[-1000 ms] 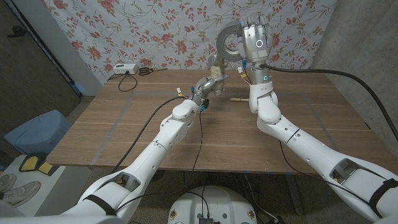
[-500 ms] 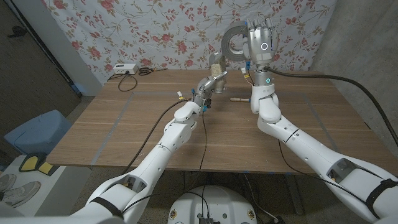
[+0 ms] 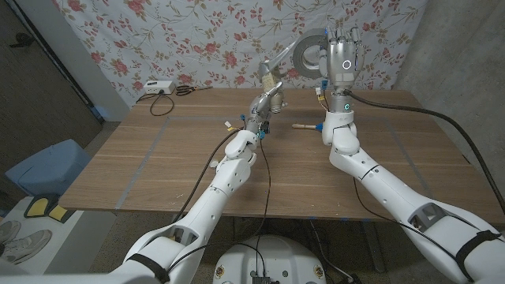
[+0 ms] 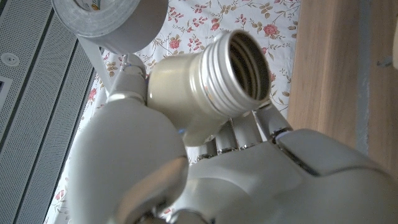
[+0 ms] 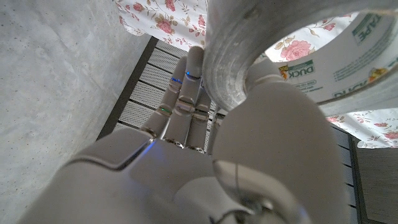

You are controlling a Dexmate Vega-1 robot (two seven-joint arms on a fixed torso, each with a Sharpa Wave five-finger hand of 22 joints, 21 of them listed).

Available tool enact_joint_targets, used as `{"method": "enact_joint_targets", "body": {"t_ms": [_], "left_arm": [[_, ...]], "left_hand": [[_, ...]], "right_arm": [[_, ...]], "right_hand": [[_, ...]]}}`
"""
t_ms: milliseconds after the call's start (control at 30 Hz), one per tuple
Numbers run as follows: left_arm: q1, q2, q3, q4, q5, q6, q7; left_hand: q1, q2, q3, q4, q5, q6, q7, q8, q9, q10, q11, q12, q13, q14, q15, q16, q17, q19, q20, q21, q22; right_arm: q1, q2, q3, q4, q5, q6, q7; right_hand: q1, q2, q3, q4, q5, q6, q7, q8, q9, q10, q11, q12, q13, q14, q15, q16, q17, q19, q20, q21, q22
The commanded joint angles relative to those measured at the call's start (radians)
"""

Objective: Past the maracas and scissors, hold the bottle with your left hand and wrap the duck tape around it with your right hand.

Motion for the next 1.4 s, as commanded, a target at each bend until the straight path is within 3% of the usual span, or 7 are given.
{"method": "enact_joint_targets", "body": {"t_ms": [33, 267, 700, 900, 1100, 1400], "left_arm": [[0.003, -0.02, -0.019, -0.009, -0.061, 0.01, -0.046], [-0.037, -0.032, -0.031, 0.068, -0.116, -0.016, -0.194], [-0.075, -0.122, -0.08, 0.188, -0.18, -0.162, -0.376], [-0.089, -0.118, -0.082, 0.196, -0.197, -0.134, -0.449], [-0.116, -0.11, -0.085, 0.22, -0.229, -0.058, -0.543], [-0.187, -0.099, -0.092, 0.316, -0.226, -0.002, -0.683]], "left_hand": [[-0.088, 0.232, 0.339, 0.315, -0.007, 0.074, 0.025, 0.177, 0.355, 0.22, -0.21, 0.404, 0.136, 0.184, -0.173, -0.009, -0.009, 0.01, 0.004, 0.005, 0.0], [-0.106, 0.23, 0.358, 0.31, -0.013, 0.071, 0.023, 0.18, 0.353, 0.224, -0.21, 0.394, 0.136, 0.185, -0.176, -0.009, -0.005, 0.004, 0.003, 0.01, 0.001], [-0.145, 0.229, 0.378, 0.306, -0.016, 0.054, 0.042, 0.186, 0.366, 0.214, -0.194, 0.375, 0.138, 0.16, -0.16, -0.016, 0.013, -0.041, 0.016, 0.022, 0.006], [-0.157, 0.229, 0.386, 0.304, -0.015, 0.06, 0.042, 0.186, 0.362, 0.216, -0.192, 0.37, 0.136, 0.161, -0.158, -0.02, 0.011, -0.048, 0.018, 0.029, 0.006], [-0.167, 0.232, 0.4, 0.298, -0.016, 0.073, 0.026, 0.189, 0.353, 0.23, -0.194, 0.372, 0.143, 0.186, -0.164, -0.026, -0.011, -0.016, 0.012, 0.046, 0.003], [-0.179, 0.23, 0.415, 0.29, -0.02, 0.079, 0.017, 0.196, 0.354, 0.24, -0.2, 0.382, 0.165, 0.199, -0.167, -0.024, -0.017, -0.01, 0.008, 0.055, 0.002]], "right_arm": [[-0.043, 0.193, 0.268, 0.121, -0.157, 0.187, -0.031], [-0.034, 0.22, 0.297, 0.161, -0.158, 0.205, -0.031], [-0.033, 0.232, 0.303, 0.182, -0.132, 0.213, -0.031], [-0.012, 0.227, 0.294, 0.225, -0.112, 0.211, -0.031], [0.007, 0.244, 0.315, 0.267, -0.122, 0.232, -0.031], [0.039, 0.262, 0.333, 0.334, -0.139, 0.257, -0.031]], "right_hand": [[0.058, 0.089, 0.199, -0.028, 0.007, 0.186, -0.044, 0.004, 0.005, 0.227, -0.147, -0.002, 0.152, 0.101, -0.181, -0.001, 0.003, -0.005, -0.026, 0.008, -0.001], [0.057, 0.089, 0.202, -0.029, 0.008, 0.186, -0.045, 0.004, 0.005, 0.225, -0.146, -0.005, 0.15, 0.102, -0.181, -0.004, 0.002, -0.003, -0.028, 0.013, -0.001], [0.055, 0.088, 0.207, -0.03, 0.009, 0.186, -0.046, 0.005, 0.005, 0.227, -0.146, -0.007, 0.149, 0.104, -0.181, -0.007, 0.002, -0.003, -0.03, 0.018, -0.002], [0.053, 0.087, 0.21, -0.03, 0.009, 0.184, -0.044, 0.005, 0.005, 0.228, -0.144, -0.009, 0.147, 0.105, -0.181, -0.01, 0.002, -0.005, -0.03, 0.02, -0.002], [0.052, 0.086, 0.213, -0.03, 0.009, 0.185, -0.045, 0.006, 0.005, 0.228, -0.145, -0.01, 0.147, 0.105, -0.181, -0.012, 0.001, -0.007, -0.032, 0.022, -0.003], [0.051, 0.085, 0.217, -0.032, 0.01, 0.185, -0.044, 0.006, 0.006, 0.23, -0.145, -0.01, 0.147, 0.108, -0.182, -0.014, 0.002, -0.009, -0.032, 0.026, -0.003]]}}
